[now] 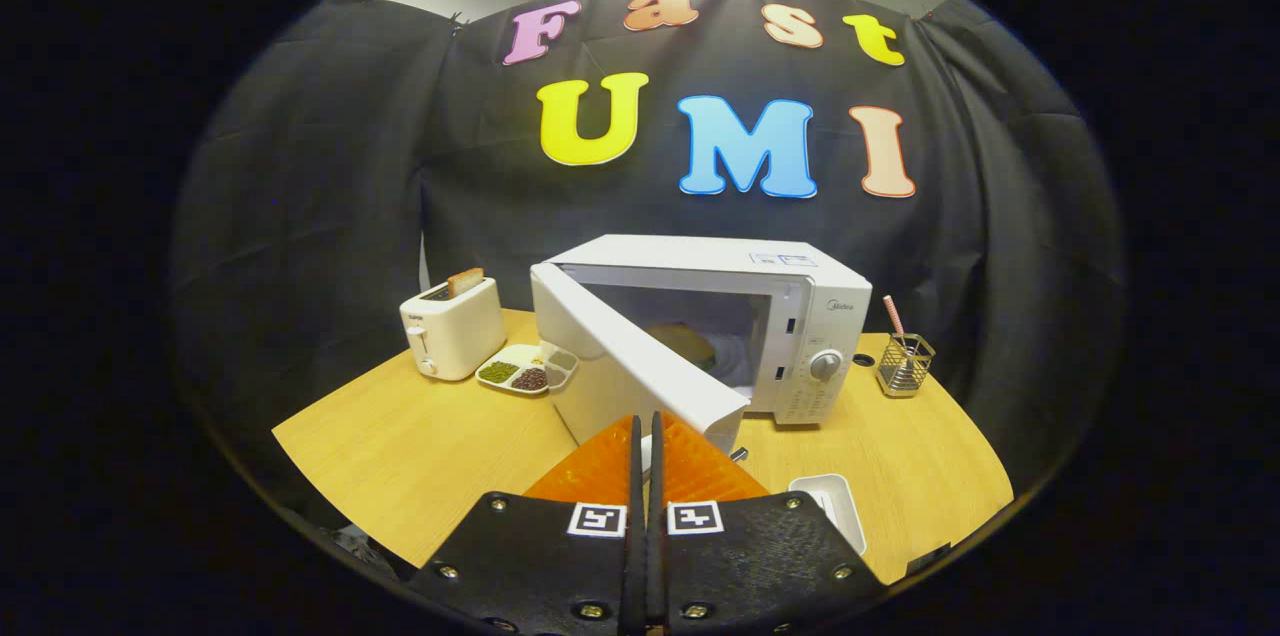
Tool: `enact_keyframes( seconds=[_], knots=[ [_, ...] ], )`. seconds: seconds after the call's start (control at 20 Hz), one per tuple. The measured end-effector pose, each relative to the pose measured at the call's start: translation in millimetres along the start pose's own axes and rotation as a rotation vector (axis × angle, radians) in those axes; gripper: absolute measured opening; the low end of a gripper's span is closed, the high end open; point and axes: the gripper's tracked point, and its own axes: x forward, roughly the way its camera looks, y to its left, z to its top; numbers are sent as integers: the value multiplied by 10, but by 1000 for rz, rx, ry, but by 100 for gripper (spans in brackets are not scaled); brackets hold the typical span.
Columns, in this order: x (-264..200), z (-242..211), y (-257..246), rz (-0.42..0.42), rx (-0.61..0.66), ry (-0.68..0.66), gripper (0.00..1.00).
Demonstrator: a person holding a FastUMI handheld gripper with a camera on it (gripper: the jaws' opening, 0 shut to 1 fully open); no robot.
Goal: Open the microwave, put the food inside, and close the microwave door.
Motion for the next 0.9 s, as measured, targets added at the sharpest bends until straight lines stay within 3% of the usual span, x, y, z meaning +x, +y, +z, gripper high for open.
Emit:
enact_keyframes(
  seconds=[0.5, 0.9],
  knots=[
    [581, 192, -715, -119, 55, -12, 1],
    [1181, 376, -1150, -144, 58, -28, 1]
  ],
)
